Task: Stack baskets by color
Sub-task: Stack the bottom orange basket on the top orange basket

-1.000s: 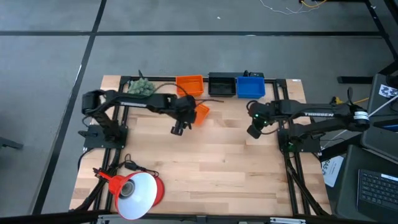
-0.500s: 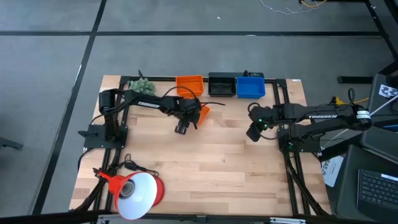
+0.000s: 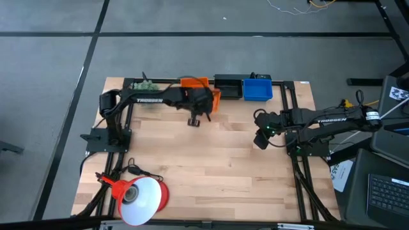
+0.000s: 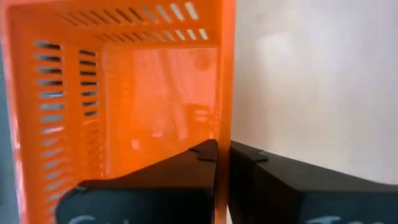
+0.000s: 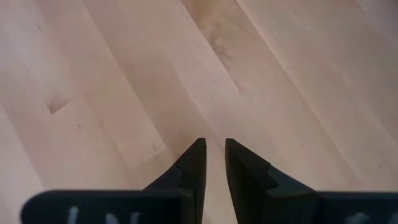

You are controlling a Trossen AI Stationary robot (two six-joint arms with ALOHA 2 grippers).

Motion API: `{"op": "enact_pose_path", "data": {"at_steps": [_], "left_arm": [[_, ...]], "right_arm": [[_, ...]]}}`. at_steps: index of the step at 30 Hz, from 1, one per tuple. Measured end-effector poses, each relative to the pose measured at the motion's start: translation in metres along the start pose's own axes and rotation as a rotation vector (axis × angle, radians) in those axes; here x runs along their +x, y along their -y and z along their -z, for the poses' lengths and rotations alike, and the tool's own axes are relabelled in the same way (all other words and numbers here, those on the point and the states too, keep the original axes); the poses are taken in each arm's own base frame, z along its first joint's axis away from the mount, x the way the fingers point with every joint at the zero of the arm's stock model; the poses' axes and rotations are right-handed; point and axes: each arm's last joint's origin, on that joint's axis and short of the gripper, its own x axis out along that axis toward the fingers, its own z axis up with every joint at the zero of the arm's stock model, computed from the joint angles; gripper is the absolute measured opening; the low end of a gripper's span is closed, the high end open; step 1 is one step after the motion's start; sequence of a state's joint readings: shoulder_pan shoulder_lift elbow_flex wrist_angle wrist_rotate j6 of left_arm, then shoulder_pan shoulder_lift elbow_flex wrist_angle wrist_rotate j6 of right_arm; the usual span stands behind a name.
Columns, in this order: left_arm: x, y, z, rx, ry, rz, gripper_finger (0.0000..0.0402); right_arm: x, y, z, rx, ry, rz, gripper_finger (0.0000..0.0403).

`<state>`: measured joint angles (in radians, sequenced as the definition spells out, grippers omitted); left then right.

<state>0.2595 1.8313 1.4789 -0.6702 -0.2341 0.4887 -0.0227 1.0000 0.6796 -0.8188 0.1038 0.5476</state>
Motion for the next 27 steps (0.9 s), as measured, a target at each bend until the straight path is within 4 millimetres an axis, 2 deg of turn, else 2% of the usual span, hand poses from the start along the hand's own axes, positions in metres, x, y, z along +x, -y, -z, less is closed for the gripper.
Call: {"op": "enact_pose_path", "data": {"at_steps": [3, 6, 9, 11, 15, 22, 27], "left_arm": [[-0.012, -0.03, 0.0, -0.011, -0.021, -0.077, 0.0001], [-0.02, -0.068, 0.009, -0.094, -0.012, -0.125, 0.0001], [-0.013, -0.095, 0.032, -0.175, -0.019, -0.083, 0.0001], [-0.002, -0.106, 0.046, -0.226, -0.048, -0.056, 0.0], [0.022, -0.108, 0.061, -0.248, -0.122, -0.009, 0.0], [0.046, -0.096, 0.058, -0.237, -0.134, 0.066, 0.0], [0.055, -0.094, 0.052, -0.219, -0.109, 0.033, 0.0004]], "right_arm": [[0.0, -0.002, 0.001, -0.012, -0.002, -0.005, 0.0059], [0.0, -0.004, 0.002, -0.027, -0.004, -0.01, 0.0059], [-0.001, -0.006, 0.003, -0.038, -0.005, -0.015, 0.0059], [-0.001, -0.007, 0.004, -0.045, -0.006, -0.018, 0.0059], [-0.001, -0.008, 0.005, -0.055, -0.008, -0.022, 0.0059], [-0.001, -0.008, 0.005, -0.057, -0.008, -0.022, 0.0059], [-0.001, -0.008, 0.005, -0.057, -0.008, -0.021, 0.0059]]}}
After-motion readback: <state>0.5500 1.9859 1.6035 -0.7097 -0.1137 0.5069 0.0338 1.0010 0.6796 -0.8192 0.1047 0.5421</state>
